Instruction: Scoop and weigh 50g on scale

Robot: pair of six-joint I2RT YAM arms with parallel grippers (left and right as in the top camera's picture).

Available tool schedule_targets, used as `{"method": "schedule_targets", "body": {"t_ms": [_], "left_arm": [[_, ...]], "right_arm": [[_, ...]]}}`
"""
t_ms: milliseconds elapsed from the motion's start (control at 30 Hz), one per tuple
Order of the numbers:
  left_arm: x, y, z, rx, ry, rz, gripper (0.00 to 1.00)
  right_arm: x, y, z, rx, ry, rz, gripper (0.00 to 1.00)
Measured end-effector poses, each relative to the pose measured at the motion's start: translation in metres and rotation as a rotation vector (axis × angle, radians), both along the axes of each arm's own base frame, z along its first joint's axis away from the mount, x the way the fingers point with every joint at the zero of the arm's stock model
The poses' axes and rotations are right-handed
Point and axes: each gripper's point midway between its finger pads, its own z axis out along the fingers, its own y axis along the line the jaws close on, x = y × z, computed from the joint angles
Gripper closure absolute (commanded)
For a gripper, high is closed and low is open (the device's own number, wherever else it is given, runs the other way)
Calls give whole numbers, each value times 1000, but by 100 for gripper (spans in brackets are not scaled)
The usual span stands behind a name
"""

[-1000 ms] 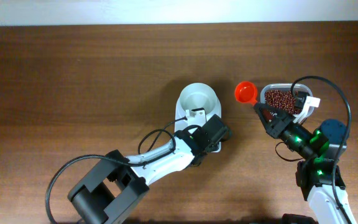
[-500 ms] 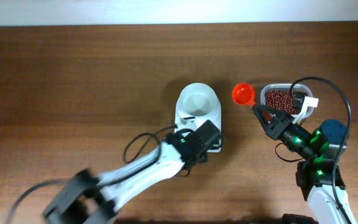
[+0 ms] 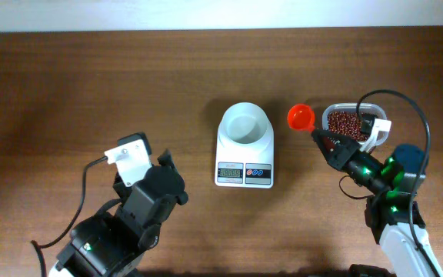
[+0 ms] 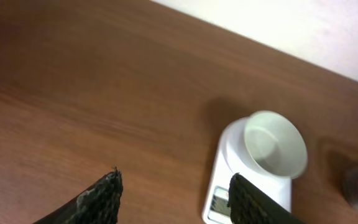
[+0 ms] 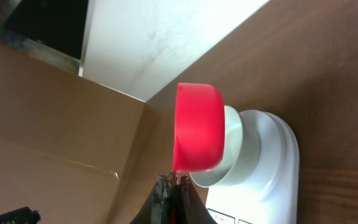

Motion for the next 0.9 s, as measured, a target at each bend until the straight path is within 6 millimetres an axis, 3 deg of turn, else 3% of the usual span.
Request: {"method": "schedule_targets", "body": {"t_ms": [133, 267, 367, 433, 500, 600, 700, 900], "left_arm": [[-2, 19, 1, 81, -13, 70, 1], [-4, 18, -2, 103, 8, 46, 1], [-2, -9, 7, 238, 28, -243, 1], [-6, -16, 26, 299, 29, -405, 1], [-26, -13, 69, 355, -3, -599, 1], [-64, -11, 92, 402, -12, -792, 1], [-81, -6, 81, 438, 46, -865, 1], [-85, -36, 70, 499, 42, -1142, 1]], "right_arm": [[5, -1, -20, 10, 69, 1, 96], [6, -1, -26, 13, 89, 1, 96], [5, 1, -25, 16, 88, 12, 96], [3, 2, -25, 20, 85, 24, 96], [-1, 7, -23, 31, 83, 58, 96], [-9, 15, -20, 52, 81, 123, 96], [-18, 23, -15, 77, 77, 198, 96], [-41, 36, -5, 109, 33, 365, 96]]}}
